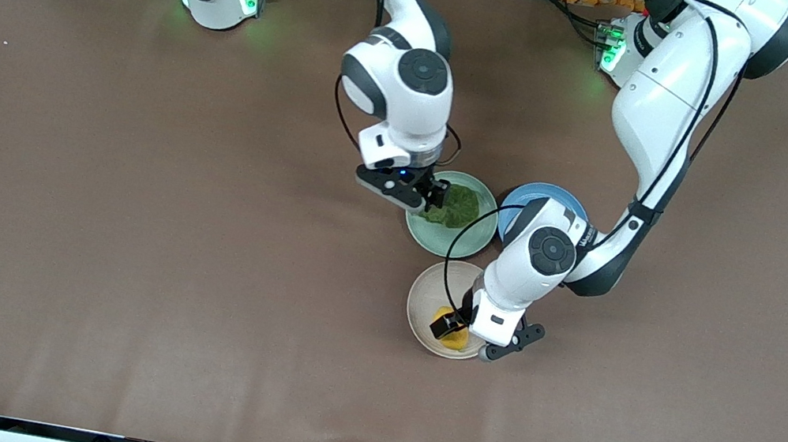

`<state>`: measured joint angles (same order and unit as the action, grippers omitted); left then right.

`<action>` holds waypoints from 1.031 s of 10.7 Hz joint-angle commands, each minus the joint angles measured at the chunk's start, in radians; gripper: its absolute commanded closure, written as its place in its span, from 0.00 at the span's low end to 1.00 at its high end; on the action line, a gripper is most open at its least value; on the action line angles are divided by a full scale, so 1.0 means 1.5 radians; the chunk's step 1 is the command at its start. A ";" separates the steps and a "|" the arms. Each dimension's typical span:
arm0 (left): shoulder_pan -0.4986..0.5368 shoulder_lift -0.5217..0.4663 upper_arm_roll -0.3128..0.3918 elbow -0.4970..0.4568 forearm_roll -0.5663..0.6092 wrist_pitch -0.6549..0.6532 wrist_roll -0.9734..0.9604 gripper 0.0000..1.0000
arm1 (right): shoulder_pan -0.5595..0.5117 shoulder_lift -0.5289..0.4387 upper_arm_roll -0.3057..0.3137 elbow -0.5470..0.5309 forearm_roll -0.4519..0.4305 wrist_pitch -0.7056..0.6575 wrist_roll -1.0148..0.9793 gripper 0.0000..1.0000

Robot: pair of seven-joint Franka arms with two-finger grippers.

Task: Pick lemon and lettuce from plates
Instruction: 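Grasp the lemon with the left gripper while the right gripper reaches the lettuce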

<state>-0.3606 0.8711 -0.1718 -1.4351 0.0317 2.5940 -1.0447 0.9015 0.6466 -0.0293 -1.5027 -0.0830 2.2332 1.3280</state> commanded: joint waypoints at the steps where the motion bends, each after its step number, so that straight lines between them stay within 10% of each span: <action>1: -0.016 0.015 0.015 0.018 0.005 0.013 -0.018 0.00 | 0.024 0.034 -0.007 0.036 -0.021 -0.002 0.021 0.24; 3: -0.043 0.024 0.042 0.018 0.017 0.063 -0.019 0.14 | 0.038 0.078 -0.008 0.066 -0.047 0.026 0.061 0.24; 4: -0.072 0.026 0.079 0.017 0.015 0.075 -0.029 0.68 | 0.046 0.107 -0.008 0.083 -0.077 0.036 0.095 0.24; 5: -0.086 0.028 0.089 0.016 0.017 0.076 -0.050 1.00 | 0.047 0.129 -0.008 0.100 -0.094 0.039 0.114 0.24; 11: -0.074 -0.007 0.090 0.002 0.023 0.074 -0.051 1.00 | 0.060 0.194 -0.012 0.169 -0.103 0.038 0.141 0.24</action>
<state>-0.4746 0.8905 -0.0475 -1.4236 0.0328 2.7043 -1.0911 0.9711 0.9078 -0.0356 -1.2962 -0.2085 2.3038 1.5035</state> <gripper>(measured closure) 0.313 0.238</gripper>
